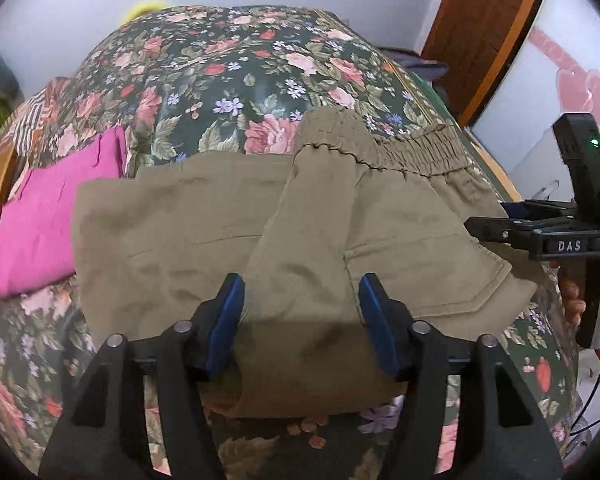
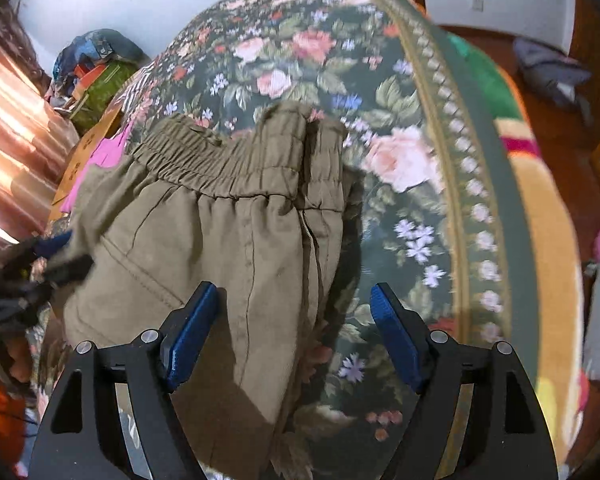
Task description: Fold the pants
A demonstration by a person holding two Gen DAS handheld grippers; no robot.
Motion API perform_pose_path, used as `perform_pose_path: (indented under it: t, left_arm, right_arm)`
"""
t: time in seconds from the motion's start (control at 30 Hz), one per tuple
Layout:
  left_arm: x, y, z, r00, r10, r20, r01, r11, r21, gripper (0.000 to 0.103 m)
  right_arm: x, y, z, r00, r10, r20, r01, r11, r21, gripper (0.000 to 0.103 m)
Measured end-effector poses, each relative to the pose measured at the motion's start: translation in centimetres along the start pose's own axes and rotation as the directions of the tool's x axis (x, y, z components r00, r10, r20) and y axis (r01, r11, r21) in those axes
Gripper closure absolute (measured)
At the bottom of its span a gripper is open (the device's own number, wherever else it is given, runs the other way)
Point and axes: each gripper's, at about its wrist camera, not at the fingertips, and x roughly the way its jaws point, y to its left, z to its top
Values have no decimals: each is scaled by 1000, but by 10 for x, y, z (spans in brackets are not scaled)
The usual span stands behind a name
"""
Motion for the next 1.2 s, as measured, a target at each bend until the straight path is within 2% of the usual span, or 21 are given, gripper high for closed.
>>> perform_pose_path:
  t: [0.17, 0.3, 0.33, 0.37, 0.47, 0.53, 0.6, 0.67, 0.77, 0.9, 1.0, 1.07, 1.2]
  left_arm:
    - [4, 4, -4, 1000, -1, 12, 1, 1000, -25, 36]
    - [4, 4, -5, 1000, 5, 17, -4, 1000, -26, 34]
    - [4, 5, -4, 1000, 3, 18, -2, 1000, -28, 34]
    - [4, 5, -4, 1000, -1, 20, 2, 999, -32, 34]
    - [-4, 7, -4, 999, 13, 30, -11, 999, -49, 34]
    - [-14, 9, -5, 998, 36, 43, -34, 998, -60, 34]
    - [-27, 13, -9, 998, 48, 50, -44, 996, -72, 29]
    - [-40, 18, -16, 997, 62, 51, -57, 994, -97, 14]
    - [-53, 29, -32, 997, 70, 36, -64, 987, -147, 8]
    - [-49, 43, -51, 999, 28, -21, -31, 974, -226, 7]
    - [-36, 54, -58, 997, -42, -63, 21, 952, -306, 7]
    - [-32, 58, -57, 996, -70, -53, 49, 943, -330, 7]
    - [-32, 58, -46, 994, -107, -15, 96, 941, -325, 7]
  right_arm:
    - [17, -3, 8, 996, 74, -59, -75, 997, -20, 24]
    - [24, 0, 13, 993, 93, -71, -96, 995, -41, 23]
    - [24, 1, 14, 993, 94, -68, -98, 994, -48, 25]
    - [24, 3, 14, 993, 104, -65, -107, 993, -52, 34]
    - [22, 11, 16, 992, 114, -51, -116, 992, -49, 45]
    - [19, 14, 15, 992, 117, -36, -119, 991, -55, 56]
    - [15, 16, 14, 993, 114, -25, -115, 991, -61, 65]
    - [13, 21, 11, 995, 98, -18, -100, 991, -90, 66]
    - [8, 41, 7, 998, 69, -7, -69, 981, -181, 67]
    - [1, 60, -3, 998, 62, 10, -57, 967, -249, 68]
    - [-2, 64, -8, 998, 58, 21, -51, 966, -255, 68]
    - [-2, 60, -8, 998, 61, 19, -55, 967, -247, 68]
    - [2, 57, -3, 998, 68, 14, -63, 971, -232, 68]
